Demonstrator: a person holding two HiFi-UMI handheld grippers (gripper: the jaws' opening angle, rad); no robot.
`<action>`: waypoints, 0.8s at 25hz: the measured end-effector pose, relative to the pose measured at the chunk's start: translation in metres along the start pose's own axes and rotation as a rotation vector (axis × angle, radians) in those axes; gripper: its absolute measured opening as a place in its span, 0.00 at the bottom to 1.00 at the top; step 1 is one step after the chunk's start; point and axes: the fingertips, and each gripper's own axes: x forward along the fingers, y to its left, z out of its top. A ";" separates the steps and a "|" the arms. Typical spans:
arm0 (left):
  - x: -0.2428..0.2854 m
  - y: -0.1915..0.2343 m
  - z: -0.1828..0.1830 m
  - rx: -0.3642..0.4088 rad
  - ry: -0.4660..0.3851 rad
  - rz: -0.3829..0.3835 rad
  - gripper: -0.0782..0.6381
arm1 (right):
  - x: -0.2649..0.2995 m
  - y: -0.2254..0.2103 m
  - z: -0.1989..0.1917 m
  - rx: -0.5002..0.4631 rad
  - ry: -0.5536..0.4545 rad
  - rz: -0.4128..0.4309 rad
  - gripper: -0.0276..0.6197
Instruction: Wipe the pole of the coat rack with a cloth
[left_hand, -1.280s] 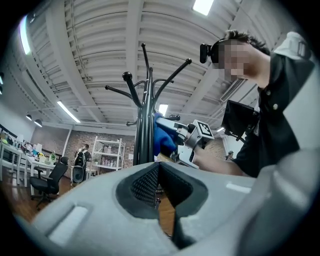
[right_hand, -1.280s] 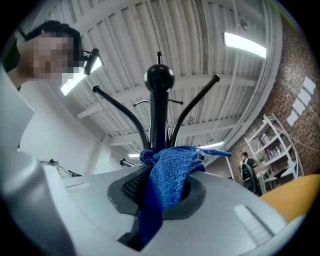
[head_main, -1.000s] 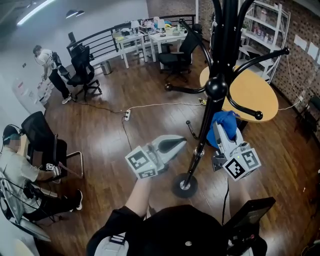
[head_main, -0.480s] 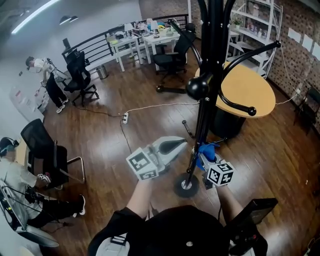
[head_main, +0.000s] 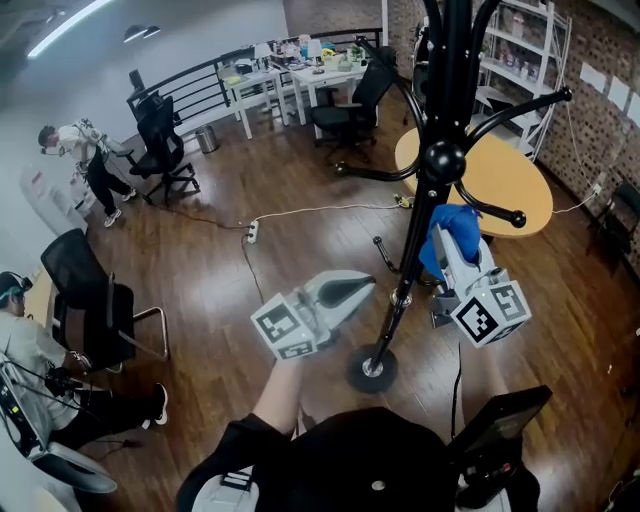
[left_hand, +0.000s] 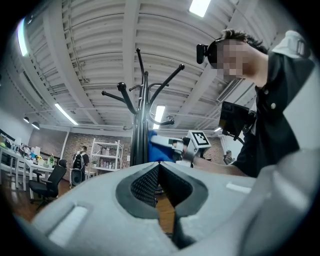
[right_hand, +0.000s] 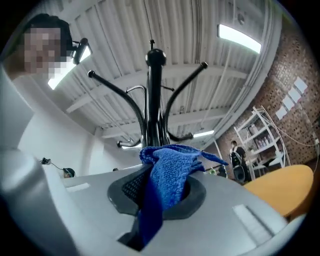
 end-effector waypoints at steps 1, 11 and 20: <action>-0.004 0.000 0.001 0.000 -0.006 0.005 0.10 | 0.004 0.003 0.018 -0.017 -0.039 0.008 0.10; -0.041 0.016 -0.004 -0.027 -0.004 0.010 0.10 | -0.028 -0.014 -0.088 0.023 0.105 -0.069 0.10; -0.049 0.026 -0.005 -0.041 0.030 -0.060 0.10 | -0.090 -0.037 -0.279 0.220 0.521 -0.259 0.11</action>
